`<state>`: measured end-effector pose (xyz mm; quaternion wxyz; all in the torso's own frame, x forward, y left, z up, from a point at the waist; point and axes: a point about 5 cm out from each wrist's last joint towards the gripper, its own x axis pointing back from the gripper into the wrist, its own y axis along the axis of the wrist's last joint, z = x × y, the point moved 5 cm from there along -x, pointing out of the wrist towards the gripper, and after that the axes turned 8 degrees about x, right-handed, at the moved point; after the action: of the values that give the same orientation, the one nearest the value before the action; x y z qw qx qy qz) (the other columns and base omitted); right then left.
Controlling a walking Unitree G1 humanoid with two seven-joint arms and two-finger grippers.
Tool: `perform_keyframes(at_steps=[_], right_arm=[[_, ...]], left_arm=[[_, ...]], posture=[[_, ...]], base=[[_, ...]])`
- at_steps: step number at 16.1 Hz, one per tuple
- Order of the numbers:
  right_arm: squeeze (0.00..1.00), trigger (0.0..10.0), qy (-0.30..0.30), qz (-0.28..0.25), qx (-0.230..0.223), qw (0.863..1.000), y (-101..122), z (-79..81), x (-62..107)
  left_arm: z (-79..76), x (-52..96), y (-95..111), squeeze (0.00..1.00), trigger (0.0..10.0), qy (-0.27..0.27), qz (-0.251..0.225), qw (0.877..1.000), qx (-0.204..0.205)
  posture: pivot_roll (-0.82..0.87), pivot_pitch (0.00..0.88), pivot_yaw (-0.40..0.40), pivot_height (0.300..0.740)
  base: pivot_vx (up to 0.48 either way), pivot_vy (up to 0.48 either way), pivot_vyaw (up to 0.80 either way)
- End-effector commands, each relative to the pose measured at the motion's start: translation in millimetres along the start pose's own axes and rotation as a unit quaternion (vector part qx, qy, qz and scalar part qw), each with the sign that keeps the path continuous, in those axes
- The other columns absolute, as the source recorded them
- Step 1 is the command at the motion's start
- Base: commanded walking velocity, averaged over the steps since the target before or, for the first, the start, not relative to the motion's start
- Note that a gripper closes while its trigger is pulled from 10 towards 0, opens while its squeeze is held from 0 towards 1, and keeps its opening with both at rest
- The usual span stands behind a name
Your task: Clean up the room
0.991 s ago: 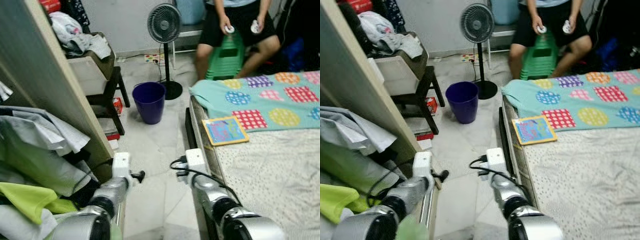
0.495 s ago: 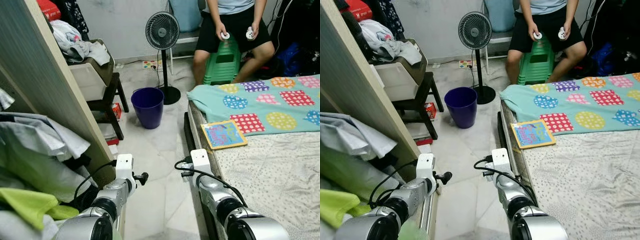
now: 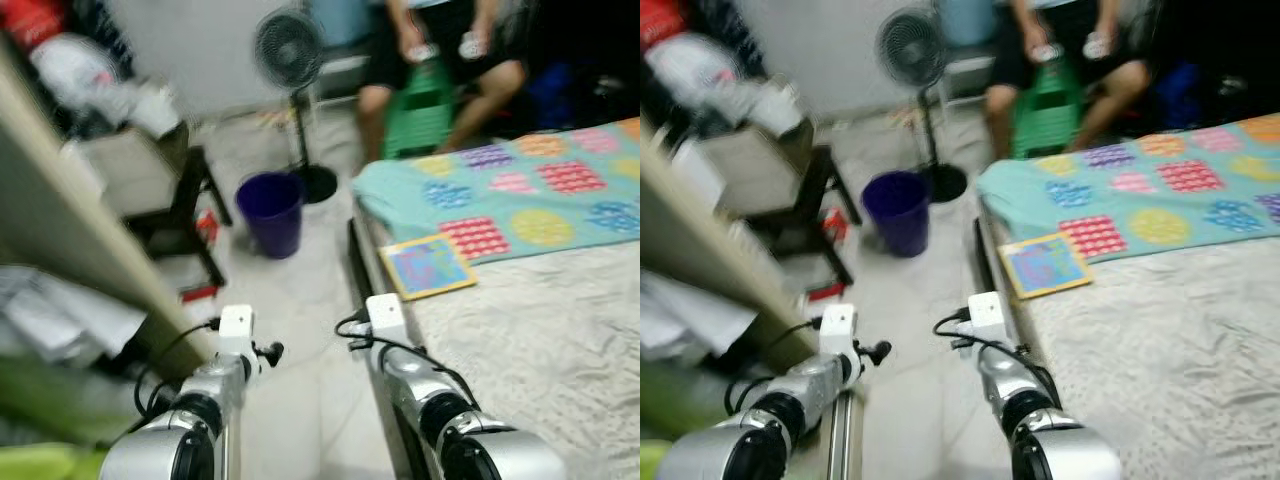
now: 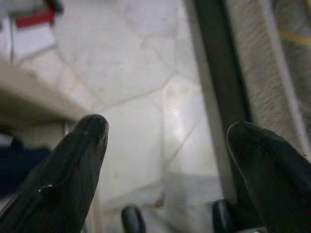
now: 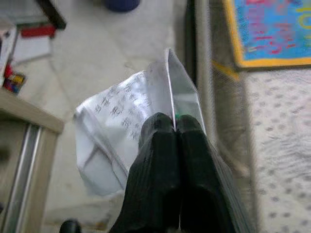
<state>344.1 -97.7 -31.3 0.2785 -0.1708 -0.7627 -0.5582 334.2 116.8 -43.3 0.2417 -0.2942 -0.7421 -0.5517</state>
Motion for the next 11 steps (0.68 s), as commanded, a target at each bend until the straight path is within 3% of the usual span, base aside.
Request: perform_keyframes(at_steps=[1,11], right_arm=[[0.0,10.0,-0.007,-0.001,0.007,1.0,0.8,-7.6,-0.5],[0.0,10.0,-0.007,-0.001,0.01,1.0,1.1,-7.4,-0.6]], left_arm=[[-5.4,-0.6,-2.9,0.0,10.0,-0.007,0.004,1.0,0.0],[-5.6,-0.6,-2.7,0.0,10.0,-0.006,0.004,1.0,0.001]], posture=[[-0.23,0.0,0.109,0.74],[-0.22,0.0,0.107,0.74]], base=[[0.289,0.0,0.0],[0.285,0.0,0.0]])
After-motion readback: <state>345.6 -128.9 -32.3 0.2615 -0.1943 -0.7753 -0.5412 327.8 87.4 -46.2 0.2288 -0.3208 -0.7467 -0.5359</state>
